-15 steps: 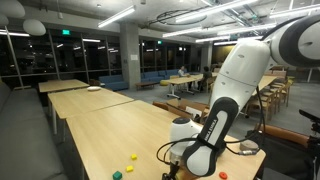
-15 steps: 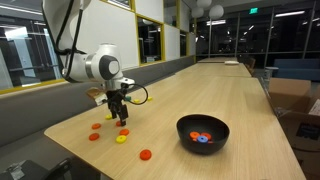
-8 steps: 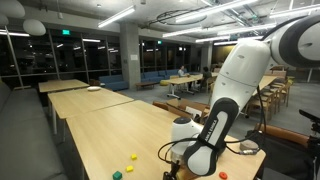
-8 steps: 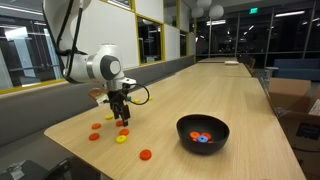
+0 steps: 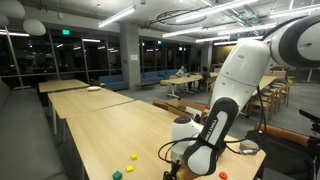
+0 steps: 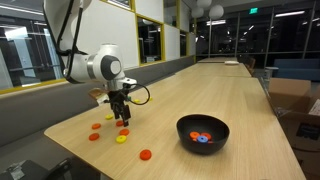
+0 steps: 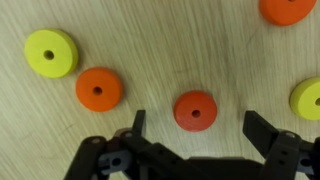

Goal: Put some of the rings in the black bowl

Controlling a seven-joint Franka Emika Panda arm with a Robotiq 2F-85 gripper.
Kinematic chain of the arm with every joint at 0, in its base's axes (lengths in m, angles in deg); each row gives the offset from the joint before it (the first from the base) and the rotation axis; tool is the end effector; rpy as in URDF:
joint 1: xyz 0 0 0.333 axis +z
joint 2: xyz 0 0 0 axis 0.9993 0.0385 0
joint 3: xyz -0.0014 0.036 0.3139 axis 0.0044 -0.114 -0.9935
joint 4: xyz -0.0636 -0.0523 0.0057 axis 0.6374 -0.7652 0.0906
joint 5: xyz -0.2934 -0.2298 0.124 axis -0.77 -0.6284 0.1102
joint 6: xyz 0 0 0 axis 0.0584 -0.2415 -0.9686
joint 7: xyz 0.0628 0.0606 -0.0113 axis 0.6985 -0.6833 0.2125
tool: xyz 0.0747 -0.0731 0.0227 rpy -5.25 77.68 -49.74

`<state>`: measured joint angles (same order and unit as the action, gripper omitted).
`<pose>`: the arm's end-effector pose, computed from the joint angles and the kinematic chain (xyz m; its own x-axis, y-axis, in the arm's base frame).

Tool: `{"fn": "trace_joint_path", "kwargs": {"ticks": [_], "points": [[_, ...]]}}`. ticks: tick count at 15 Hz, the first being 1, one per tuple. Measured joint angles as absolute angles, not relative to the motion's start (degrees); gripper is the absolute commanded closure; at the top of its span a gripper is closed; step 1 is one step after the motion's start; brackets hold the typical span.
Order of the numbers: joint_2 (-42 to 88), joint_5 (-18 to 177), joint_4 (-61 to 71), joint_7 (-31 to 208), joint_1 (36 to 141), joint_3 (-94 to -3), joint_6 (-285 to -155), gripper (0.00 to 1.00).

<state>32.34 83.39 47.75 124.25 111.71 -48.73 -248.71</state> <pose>0.4769 0.1706 0.1421 0.9308 -0.3624 0.0480 -0.3624 -0.9320 -0.0107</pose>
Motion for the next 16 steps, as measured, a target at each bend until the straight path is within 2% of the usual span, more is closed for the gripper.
{"fn": "trace_joint_path", "kwargs": {"ticks": [16], "points": [[32.35, 83.79, 47.83, 121.61, 108.27, -51.35, -247.46, 0.0]]}}
